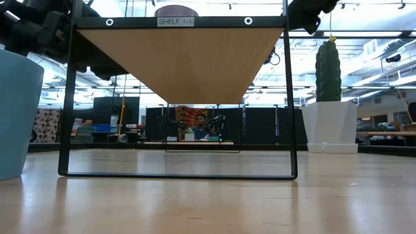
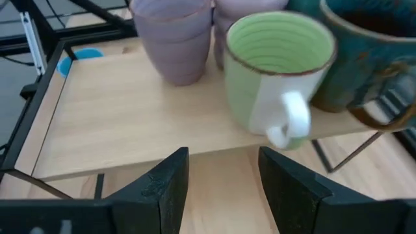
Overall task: Place coffee mugs
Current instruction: Put the purple mug on the shelf
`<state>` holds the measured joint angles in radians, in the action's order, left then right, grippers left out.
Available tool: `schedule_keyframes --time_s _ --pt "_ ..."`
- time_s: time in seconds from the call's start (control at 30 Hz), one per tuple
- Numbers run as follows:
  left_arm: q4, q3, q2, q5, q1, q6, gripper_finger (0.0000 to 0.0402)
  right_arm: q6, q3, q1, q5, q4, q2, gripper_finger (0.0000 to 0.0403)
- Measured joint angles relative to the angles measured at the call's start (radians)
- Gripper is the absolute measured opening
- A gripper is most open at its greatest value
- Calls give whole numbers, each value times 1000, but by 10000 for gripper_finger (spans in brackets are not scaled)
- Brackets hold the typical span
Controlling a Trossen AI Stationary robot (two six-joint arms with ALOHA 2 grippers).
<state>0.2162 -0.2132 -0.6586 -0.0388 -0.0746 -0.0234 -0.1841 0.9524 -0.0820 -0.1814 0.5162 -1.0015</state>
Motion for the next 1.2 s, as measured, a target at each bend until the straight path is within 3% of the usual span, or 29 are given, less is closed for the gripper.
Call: schedule_keyframes --time_s 0.23,0.57,0.83,1.2 --pt "66 60 0 -26 23 40 201 -4 1 -57 18 -80 -110 191" --pt "91 79 0 8 60 40 201 -7 134 -158 -12 -76 -255 191" --pt "124 79 0 13 60 146 201 26 196 -239 -61 -160 -393 191" --pt "196 79 -2 57 60 170 201 90 252 -246 -202 -262 -565 191"
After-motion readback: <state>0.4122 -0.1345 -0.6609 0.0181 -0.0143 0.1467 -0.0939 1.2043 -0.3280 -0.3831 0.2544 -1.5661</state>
